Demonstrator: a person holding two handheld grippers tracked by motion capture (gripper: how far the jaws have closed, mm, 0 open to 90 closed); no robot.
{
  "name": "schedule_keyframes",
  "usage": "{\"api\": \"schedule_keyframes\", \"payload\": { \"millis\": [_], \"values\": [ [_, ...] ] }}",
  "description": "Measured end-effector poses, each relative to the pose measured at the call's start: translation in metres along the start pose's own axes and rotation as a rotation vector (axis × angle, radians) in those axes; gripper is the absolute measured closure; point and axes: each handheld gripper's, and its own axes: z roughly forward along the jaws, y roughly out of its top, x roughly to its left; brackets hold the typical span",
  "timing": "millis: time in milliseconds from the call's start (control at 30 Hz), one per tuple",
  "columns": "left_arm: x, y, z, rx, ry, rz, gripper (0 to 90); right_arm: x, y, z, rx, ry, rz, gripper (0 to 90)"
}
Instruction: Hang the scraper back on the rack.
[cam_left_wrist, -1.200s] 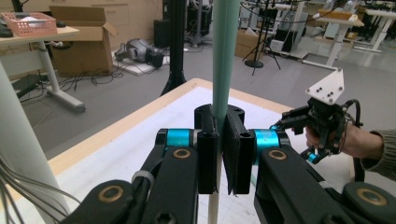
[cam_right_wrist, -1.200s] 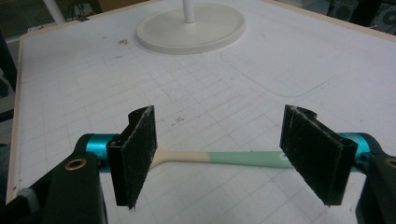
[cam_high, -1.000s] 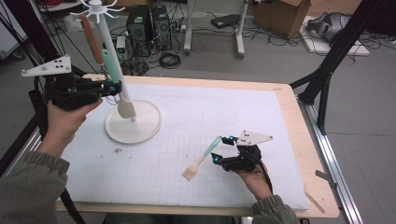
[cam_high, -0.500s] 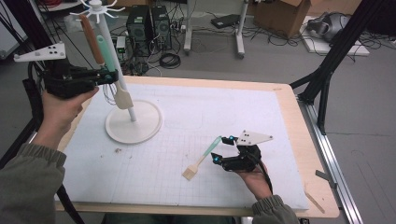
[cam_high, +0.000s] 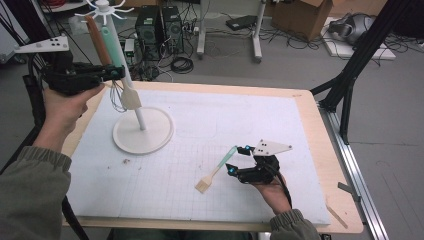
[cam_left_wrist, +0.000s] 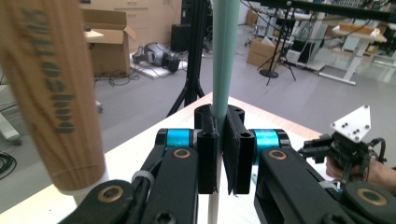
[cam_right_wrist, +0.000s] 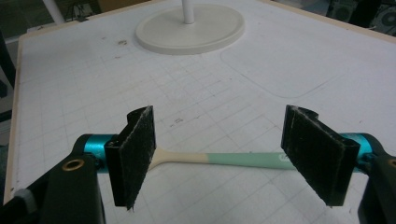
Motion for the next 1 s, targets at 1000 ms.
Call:
{"api": "schedule_keyframes", "payload": {
  "millis": [1000],
  "values": [
    [0.0043, 0.0063, 0.0071, -0.003, -0.002, -0.025, 84.1, 0.0022, 0.0001, 0.0020, 0.003, 0.015, -0.004, 25.4]
  ]
}}
